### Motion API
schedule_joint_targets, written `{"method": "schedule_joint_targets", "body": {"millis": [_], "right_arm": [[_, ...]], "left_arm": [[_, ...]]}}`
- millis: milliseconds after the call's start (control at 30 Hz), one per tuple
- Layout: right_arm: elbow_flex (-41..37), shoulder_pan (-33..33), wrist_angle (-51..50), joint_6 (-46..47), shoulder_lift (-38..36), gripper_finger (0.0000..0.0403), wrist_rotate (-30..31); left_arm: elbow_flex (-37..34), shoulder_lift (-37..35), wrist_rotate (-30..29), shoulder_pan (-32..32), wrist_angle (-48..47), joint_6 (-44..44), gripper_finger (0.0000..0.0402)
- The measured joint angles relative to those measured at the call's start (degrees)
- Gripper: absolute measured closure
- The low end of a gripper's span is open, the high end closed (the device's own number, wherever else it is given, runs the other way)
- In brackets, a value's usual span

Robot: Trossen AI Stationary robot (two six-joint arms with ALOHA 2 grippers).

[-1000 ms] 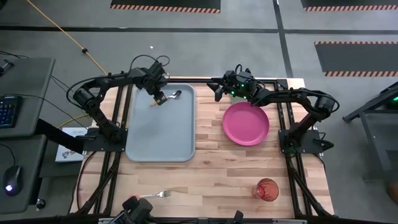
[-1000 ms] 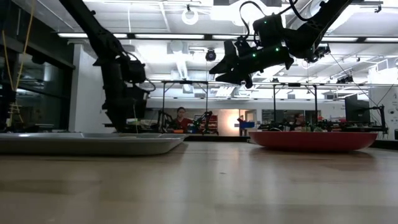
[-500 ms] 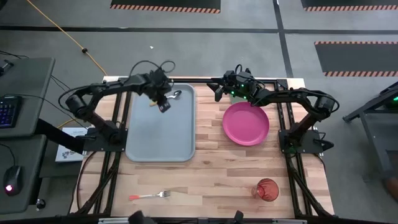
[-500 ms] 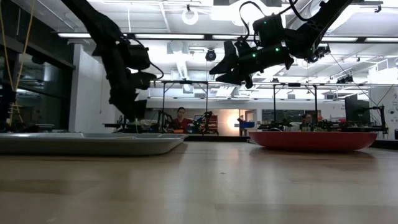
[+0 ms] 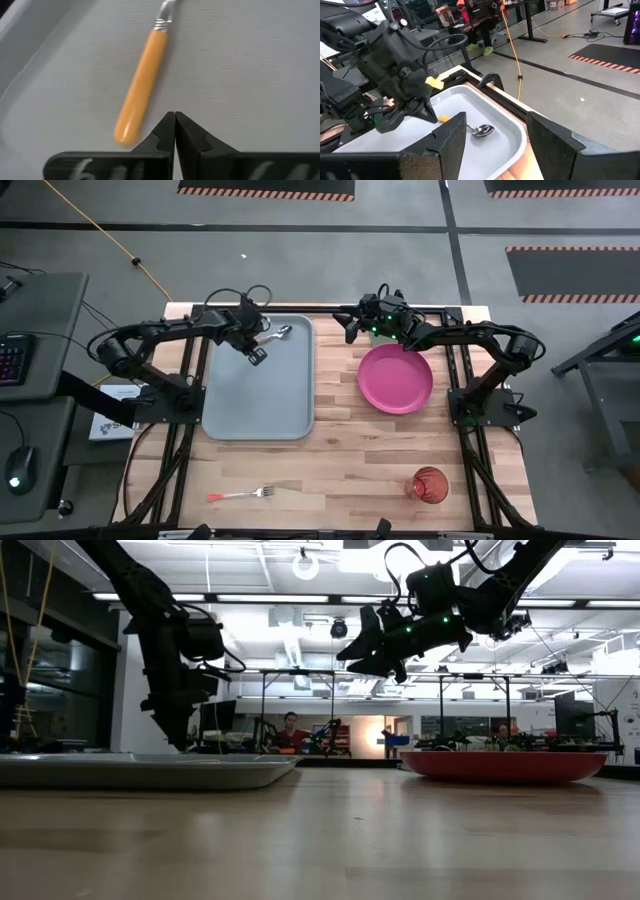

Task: Pick and place plate/cup/fork/spoon on tray
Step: Put the yellow spoon on the top of the gray serving tray

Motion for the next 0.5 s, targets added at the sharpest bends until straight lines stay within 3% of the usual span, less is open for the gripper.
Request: {"method": "schedule_joint_targets", "body": {"millis": [267,500], "right_arm": [[0.0,0.0,-0.2,-0.1,0.0,0.0203,0.0],[0.0,0.0,-0.4,-0.1,0.0,0.0203,0.0]], "left_arm": [[0.0,4.3,4.5,3.6,-0.8,1.7,0.0401],[0.1,7.2,3.4,3.8,2.2,2.0,0.0401]]}}
